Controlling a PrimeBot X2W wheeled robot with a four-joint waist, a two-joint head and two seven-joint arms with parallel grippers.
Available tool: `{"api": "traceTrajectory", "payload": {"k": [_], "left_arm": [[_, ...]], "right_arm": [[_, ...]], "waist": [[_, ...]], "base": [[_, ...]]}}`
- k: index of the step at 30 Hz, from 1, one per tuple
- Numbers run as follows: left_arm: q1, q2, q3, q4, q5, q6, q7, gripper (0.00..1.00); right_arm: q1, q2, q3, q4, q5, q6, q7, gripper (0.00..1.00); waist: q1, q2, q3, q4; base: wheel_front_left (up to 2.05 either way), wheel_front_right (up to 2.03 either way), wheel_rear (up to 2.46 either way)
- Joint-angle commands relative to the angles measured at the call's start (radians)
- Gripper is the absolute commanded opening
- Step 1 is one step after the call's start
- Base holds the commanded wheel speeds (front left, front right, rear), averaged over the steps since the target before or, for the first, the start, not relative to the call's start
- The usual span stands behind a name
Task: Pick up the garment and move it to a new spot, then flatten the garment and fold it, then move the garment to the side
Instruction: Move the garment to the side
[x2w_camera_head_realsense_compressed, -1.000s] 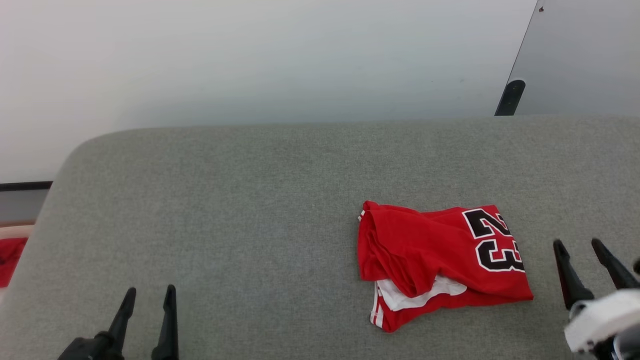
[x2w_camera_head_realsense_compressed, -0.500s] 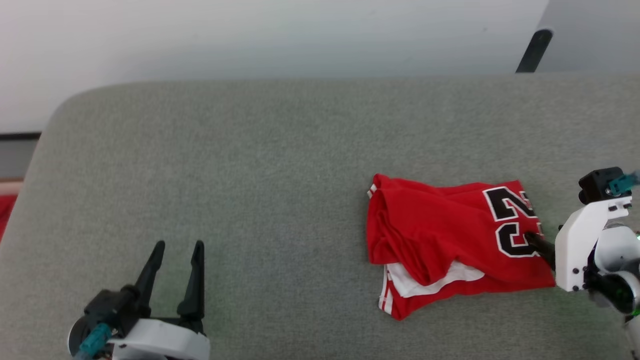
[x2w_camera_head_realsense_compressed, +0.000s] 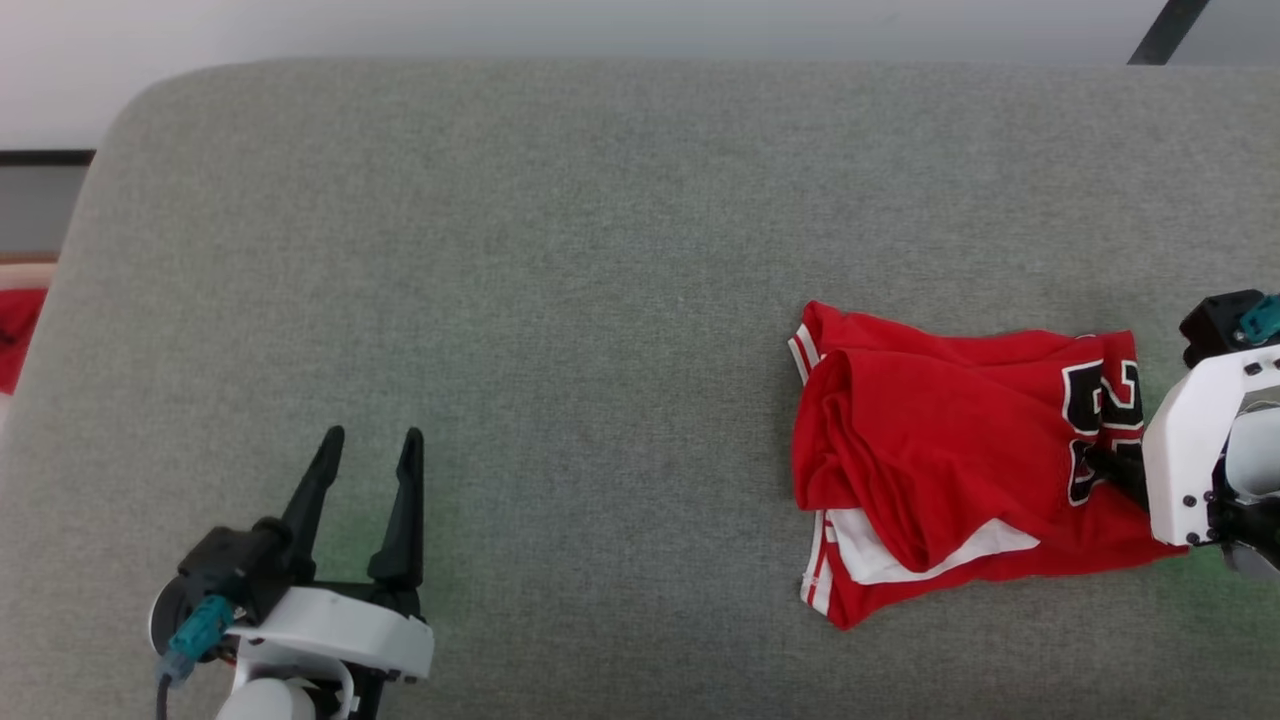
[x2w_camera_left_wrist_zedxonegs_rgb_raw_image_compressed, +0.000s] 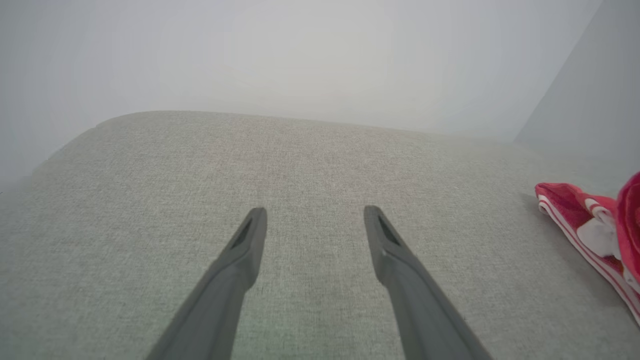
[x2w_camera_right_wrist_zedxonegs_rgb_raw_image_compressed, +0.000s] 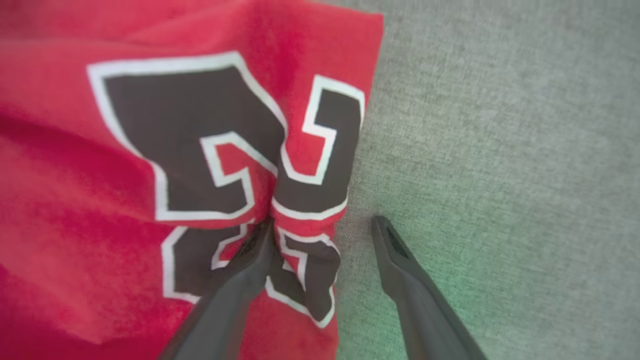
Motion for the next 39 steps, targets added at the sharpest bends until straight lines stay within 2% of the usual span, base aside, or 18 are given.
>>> {"api": "traceTrajectory", "payload": {"k": [1, 8, 15, 22, 30, 39], "left_arm": [[-0.015, 0.0, -0.003, 0.003, 0.003, -0.004, 0.001, 1.0], [-0.012, 0.011, -0.002, -0.003, 0.004, -0.004, 0.001, 1.0], [-0.01, 0.035, -0.002, -0.035, 0.004, -0.004, 0.001, 1.0], [-0.031, 0.078, -0.001, -0.071, 0.007, -0.004, 0.001, 1.0], [-0.079, 0.136, -0.024, -0.111, 0.002, -0.004, 0.001, 1.0], [-0.13, 0.182, -0.033, -0.137, -0.009, -0.004, 0.003, 1.0]], "right_arm": [[0.031, 0.041, 0.041, 0.027, 0.019, -0.001, -0.012, 0.0], [0.019, 0.039, -0.006, 0.042, 0.042, -0.002, -0.134, 0.0], [0.022, -0.017, -0.102, 0.016, 0.068, -0.001, -0.225, 0.0], [0.005, -0.104, -0.218, 0.024, 0.052, -0.001, -0.274, 0.0], [-0.054, -0.147, -0.346, 0.085, -0.014, -0.001, -0.351, 0.0], [-0.147, -0.151, -0.394, 0.195, -0.167, -0.001, -0.459, 0.0]], "waist": [[0.0, -0.0001, 0.015, 0.012], [0.0, -0.0001, 0.004, -0.028], [0.0, -0.0001, 0.004, -0.108], [0.0, -0.0001, 0.038, -0.189], [0.0, -0.0001, 0.101, -0.236], [0.0, -0.0001, 0.163, -0.236]], "base": [[0.0, 0.0, 0.0], [0.0, 0.0, 0.0], [0.0, 0.0, 0.0], [0.0, 0.0, 0.0], [0.0, 0.0, 0.0], [0.0, 0.0, 0.0]]}}
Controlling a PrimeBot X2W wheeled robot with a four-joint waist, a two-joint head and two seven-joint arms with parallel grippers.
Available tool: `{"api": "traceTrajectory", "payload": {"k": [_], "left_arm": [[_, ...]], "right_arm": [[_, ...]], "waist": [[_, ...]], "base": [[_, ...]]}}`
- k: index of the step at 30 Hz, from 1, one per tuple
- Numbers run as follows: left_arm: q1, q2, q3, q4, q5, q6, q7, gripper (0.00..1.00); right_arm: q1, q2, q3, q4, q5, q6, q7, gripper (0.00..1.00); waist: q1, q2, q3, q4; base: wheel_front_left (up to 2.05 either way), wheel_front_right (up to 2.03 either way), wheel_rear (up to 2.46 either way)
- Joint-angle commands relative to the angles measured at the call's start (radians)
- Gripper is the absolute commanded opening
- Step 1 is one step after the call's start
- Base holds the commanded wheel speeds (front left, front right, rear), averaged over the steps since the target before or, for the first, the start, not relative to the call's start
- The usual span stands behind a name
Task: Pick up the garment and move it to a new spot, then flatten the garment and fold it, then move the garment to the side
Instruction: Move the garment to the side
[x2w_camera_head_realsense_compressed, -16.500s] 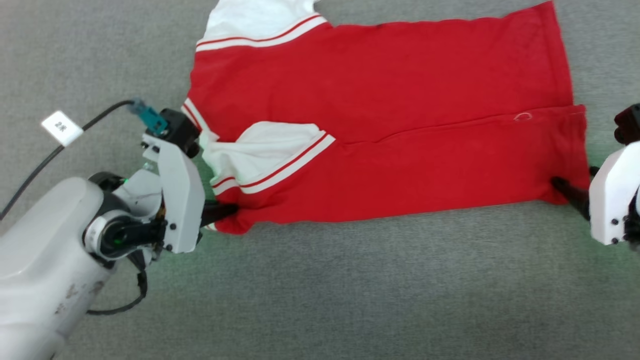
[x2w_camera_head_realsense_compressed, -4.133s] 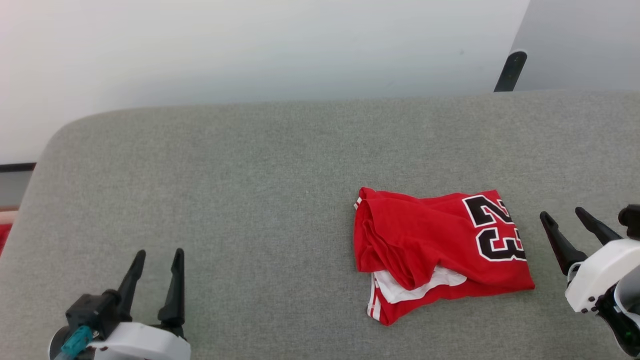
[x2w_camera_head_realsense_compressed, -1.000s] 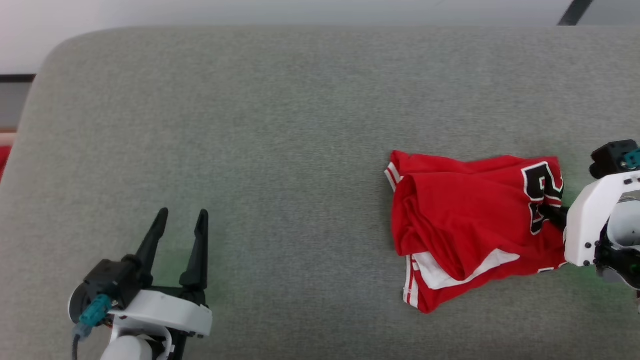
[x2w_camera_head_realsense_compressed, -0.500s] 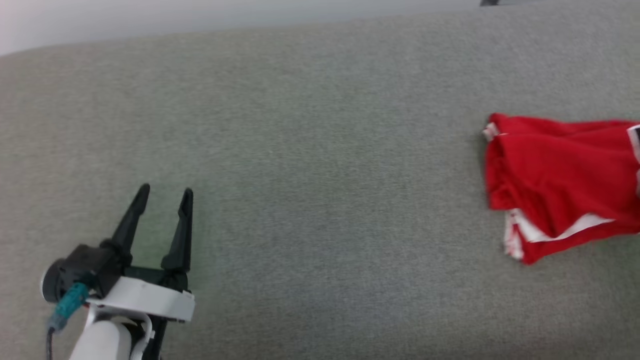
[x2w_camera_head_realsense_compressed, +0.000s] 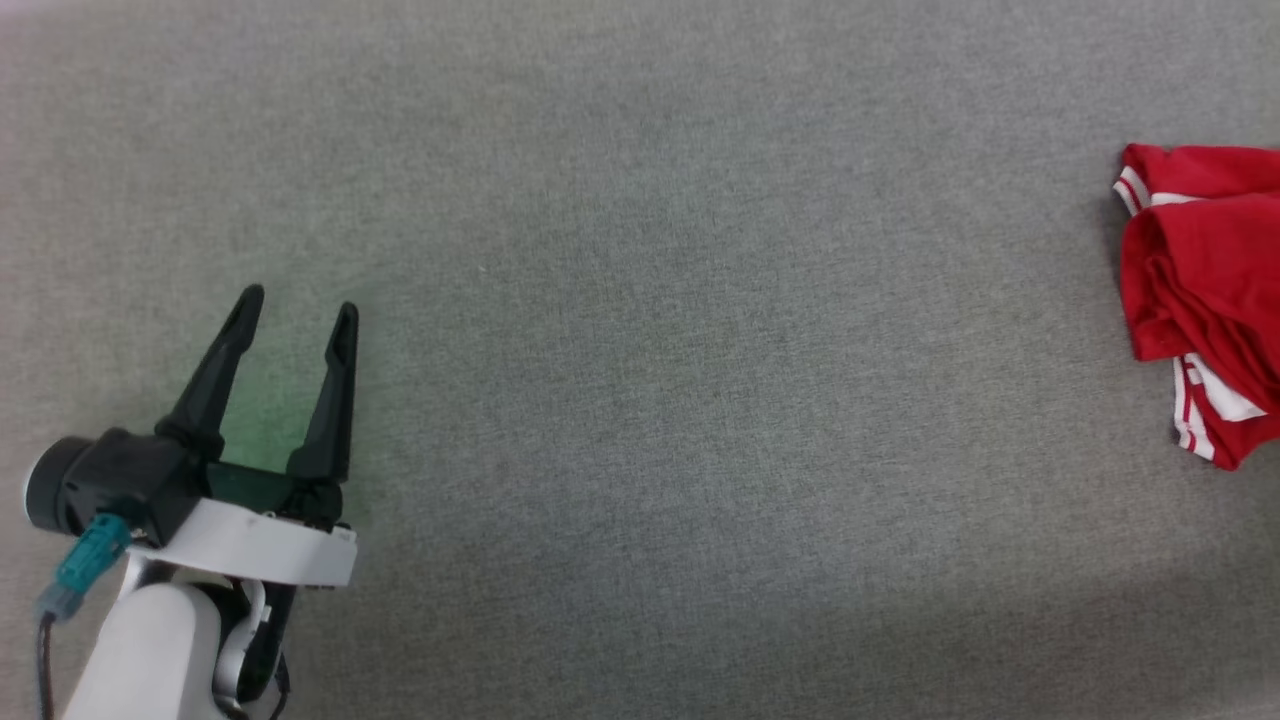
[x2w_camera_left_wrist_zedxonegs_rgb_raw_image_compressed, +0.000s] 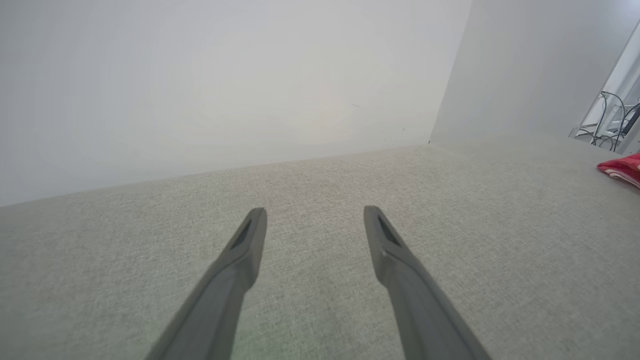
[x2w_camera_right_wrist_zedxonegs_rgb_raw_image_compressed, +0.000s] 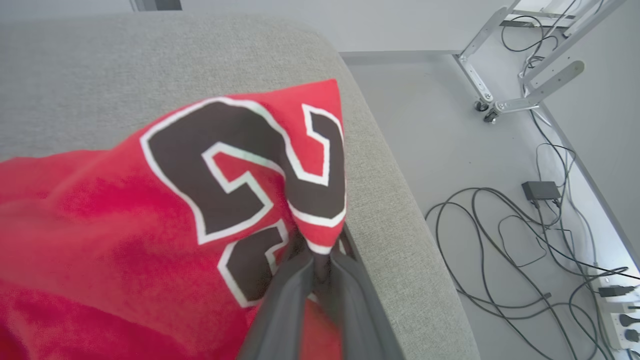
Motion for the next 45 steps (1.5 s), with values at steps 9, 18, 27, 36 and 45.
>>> {"api": "traceTrajectory", "payload": {"k": [9, 18, 27, 36, 45], "left_arm": [[-0.04, 0.027, 0.006, -0.031, -0.006, 0.004, 0.002, 1.0], [-0.056, 0.029, -0.013, -0.04, 0.021, 0.003, -0.002, 1.0], [-0.039, -0.015, -0.003, -0.015, 0.044, 0.013, -0.001, 1.0], [0.033, -0.06, 0.055, 0.033, 0.056, 0.02, -0.001, 1.0], [0.123, -0.095, 0.096, 0.097, 0.052, 0.022, -0.001, 1.0]], "right_arm": [[-0.091, 0.042, -0.001, 0.132, -0.121, -0.002, -0.094, 0.0], [-0.15, 0.051, -0.012, 0.229, -0.203, -0.002, -0.163, 1.0], [-0.159, 0.057, 0.021, 0.24, -0.235, -0.002, -0.221, 1.0], [-0.088, 0.151, 0.173, 0.125, -0.204, -0.002, -0.298, 1.0], [0.084, 0.275, 0.269, -0.009, -0.109, -0.002, -0.392, 1.0]], "waist": [[0.0, 0.0, 0.067, 0.007], [0.0, 0.0, 0.06, 0.015], [0.0, 0.0, -0.029, 0.039], [0.0, 0.0, -0.159, 0.075], [0.0, 0.0, -0.284, 0.119]], "base": [[0.0, 0.0, 0.0], [0.0, 0.0, 0.0], [0.0, 0.0, 0.0], [0.0, 0.0, 0.0], [0.0, 0.0, 0.0]]}}
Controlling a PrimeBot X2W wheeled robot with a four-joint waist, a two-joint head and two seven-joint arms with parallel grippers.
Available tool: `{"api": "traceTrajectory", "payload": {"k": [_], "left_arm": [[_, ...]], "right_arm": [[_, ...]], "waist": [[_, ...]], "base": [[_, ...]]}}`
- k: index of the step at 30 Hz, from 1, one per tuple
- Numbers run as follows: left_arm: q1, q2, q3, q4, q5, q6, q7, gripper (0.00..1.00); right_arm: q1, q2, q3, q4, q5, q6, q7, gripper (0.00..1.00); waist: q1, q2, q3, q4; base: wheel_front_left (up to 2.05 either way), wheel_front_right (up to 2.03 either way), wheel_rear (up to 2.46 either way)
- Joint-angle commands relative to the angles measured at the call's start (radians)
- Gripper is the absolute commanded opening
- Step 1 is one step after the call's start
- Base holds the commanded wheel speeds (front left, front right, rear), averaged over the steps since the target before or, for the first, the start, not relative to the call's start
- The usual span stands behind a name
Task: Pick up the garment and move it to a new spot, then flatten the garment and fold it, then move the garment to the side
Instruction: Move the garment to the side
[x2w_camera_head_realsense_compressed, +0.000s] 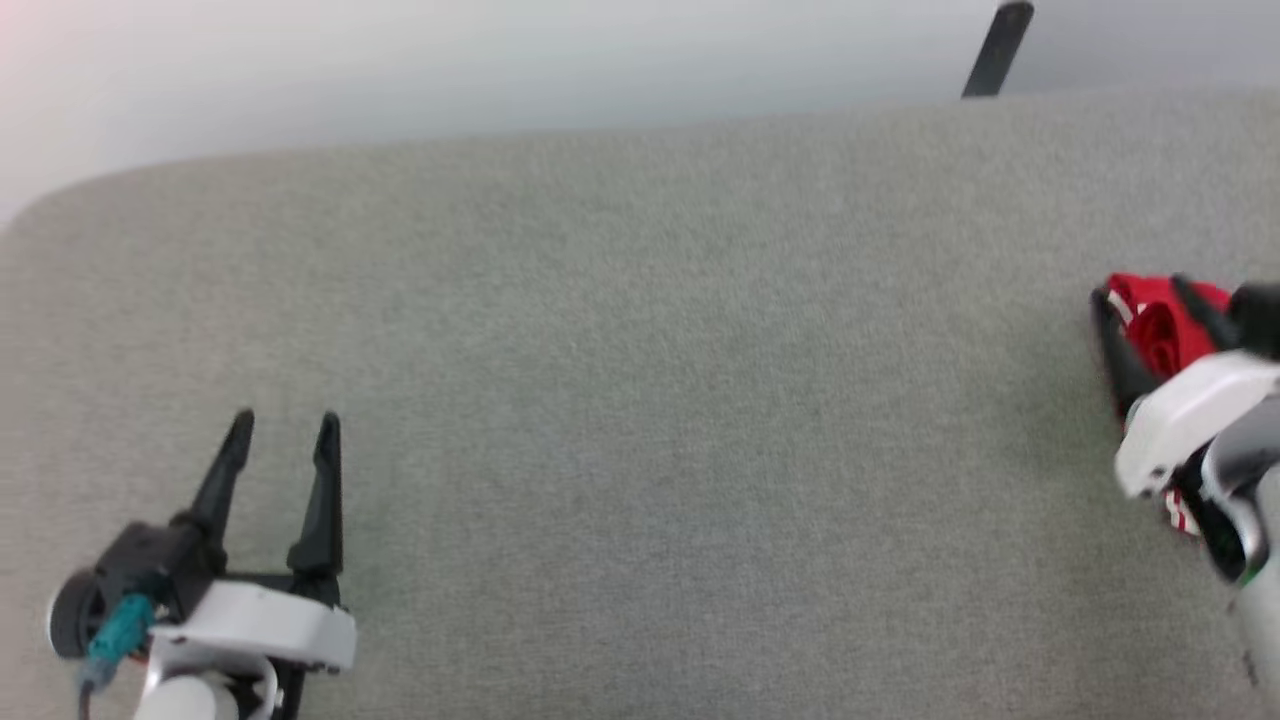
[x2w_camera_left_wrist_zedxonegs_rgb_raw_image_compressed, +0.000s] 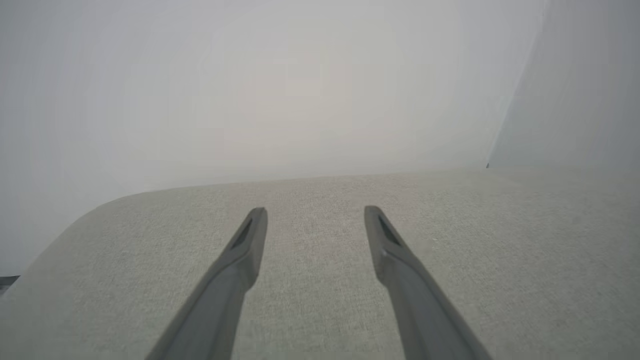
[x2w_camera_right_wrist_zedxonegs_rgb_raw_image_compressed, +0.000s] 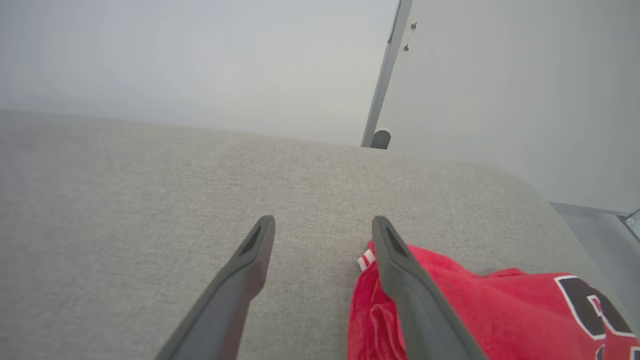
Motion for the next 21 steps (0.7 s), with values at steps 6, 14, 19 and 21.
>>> {"api": "traceTrajectory", "payload": {"k": [6, 14, 19, 21], "left_arm": [[0.068, -0.036, 0.013, 0.043, -0.016, -0.006, 0.0, 1.0], [0.127, -0.054, 0.009, 0.066, -0.027, -0.015, 0.0, 1.0], [0.169, -0.06, 0.019, 0.045, -0.03, -0.017, 0.0, 1.0], [0.185, -0.064, 0.023, 0.026, -0.025, -0.017, 0.0, 1.0]], "right_arm": [[0.176, 0.033, -0.018, -0.084, 0.044, -0.002, -0.059, 1.0], [0.365, 0.056, -0.085, -0.238, 0.044, -0.002, -0.074, 1.0], [0.454, 0.071, -0.139, -0.339, 0.017, -0.002, -0.048, 1.0], [0.484, 0.085, -0.161, -0.382, 0.004, -0.002, -0.03, 1.0]], "waist": [[0.0, -0.0001, -0.139, 0.074], [0.0, -0.0001, -0.186, 0.106], [0.0, -0.0001, -0.192, 0.113], [0.0, -0.0001, -0.191, 0.114]], "base": [[0.0, 0.0, 0.0], [0.0, 0.0, 0.0], [0.0, 0.0, 0.0], [0.0, 0.0, 0.0]]}}
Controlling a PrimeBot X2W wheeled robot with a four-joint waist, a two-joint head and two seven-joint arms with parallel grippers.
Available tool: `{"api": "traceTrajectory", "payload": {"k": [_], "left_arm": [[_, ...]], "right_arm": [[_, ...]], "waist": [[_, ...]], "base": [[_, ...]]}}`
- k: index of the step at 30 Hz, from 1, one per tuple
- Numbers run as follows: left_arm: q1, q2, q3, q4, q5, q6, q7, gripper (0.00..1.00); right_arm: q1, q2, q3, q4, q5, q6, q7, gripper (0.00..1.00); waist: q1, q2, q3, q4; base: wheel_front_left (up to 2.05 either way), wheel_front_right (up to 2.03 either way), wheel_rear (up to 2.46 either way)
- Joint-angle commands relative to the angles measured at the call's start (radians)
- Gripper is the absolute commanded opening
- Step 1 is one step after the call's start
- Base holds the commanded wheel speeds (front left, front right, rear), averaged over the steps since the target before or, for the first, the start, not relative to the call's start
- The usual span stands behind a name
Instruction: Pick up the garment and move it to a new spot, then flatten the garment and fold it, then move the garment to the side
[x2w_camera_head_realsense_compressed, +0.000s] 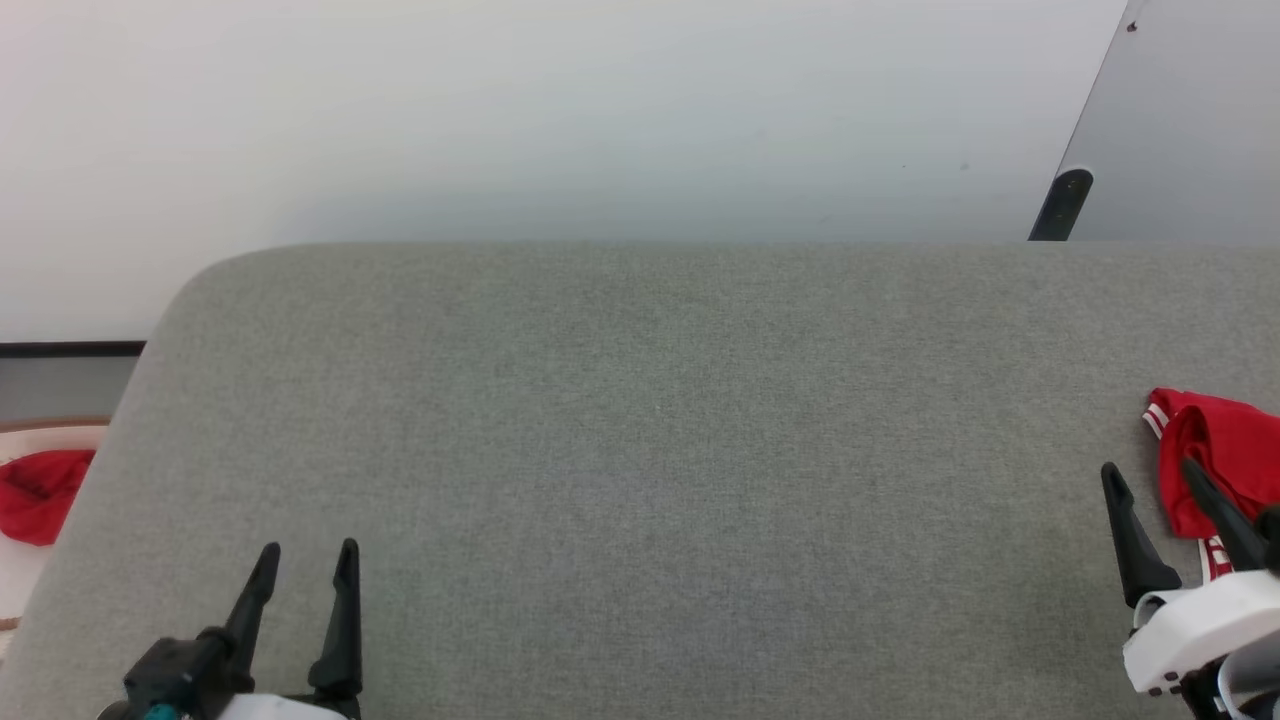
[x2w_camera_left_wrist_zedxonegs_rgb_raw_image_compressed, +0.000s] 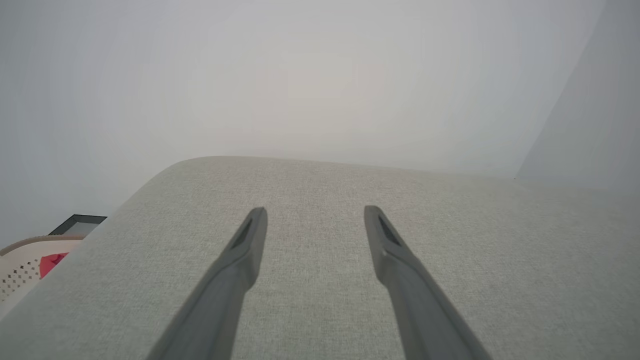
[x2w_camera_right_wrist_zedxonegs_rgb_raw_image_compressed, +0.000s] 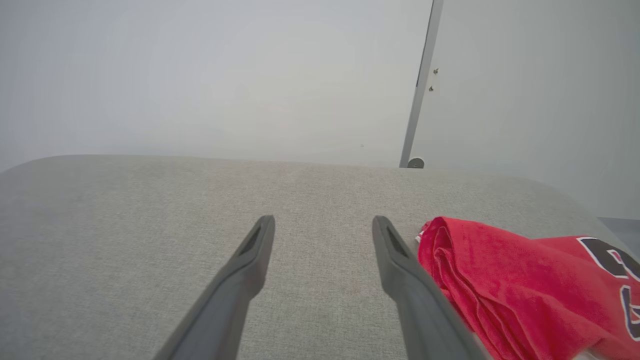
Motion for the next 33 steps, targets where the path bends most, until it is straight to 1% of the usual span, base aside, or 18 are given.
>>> {"api": "traceTrajectory", "payload": {"k": [1, 8, 13, 21, 33], "left_arm": [[0.016, -0.004, 0.005, -0.017, 0.009, -0.003, 0.001, 1.0], [0.073, -0.02, 0.022, -0.096, 0.03, 0.013, 0.001, 1.0], [0.088, -0.028, 0.027, -0.121, 0.029, 0.014, 0.001, 1.0], [0.079, -0.031, 0.023, -0.118, 0.025, 0.012, 0.001, 1.0], [0.084, -0.03, 0.021, -0.123, 0.026, 0.013, 0.001, 1.0]], "right_arm": [[0.026, 0.014, -0.021, -0.03, -0.011, -0.002, 0.009, 1.0], [0.121, 0.066, -0.084, -0.167, -0.046, -0.002, 0.047, 1.0], [0.15, 0.088, -0.107, -0.224, -0.06, -0.002, 0.07, 1.0], [0.158, 0.098, -0.107, -0.254, -0.065, -0.002, 0.088, 1.0], [0.165, 0.103, -0.119, -0.263, -0.063, -0.002, 0.087, 1.0]], "waist": [[0.0, 0.0, 0.002, 0.002], [0.0, 0.0, 0.017, 0.0], [0.0, 0.0, 0.024, -0.005], [0.0, 0.0, 0.02, -0.012], [0.0, 0.0, 0.01, -0.019]], "base": [[0.0, 0.0, 0.0], [0.0, 0.0, 0.0], [0.0, 0.0, 0.0], [0.0, 0.0, 0.0], [0.0, 0.0, 0.0]]}}
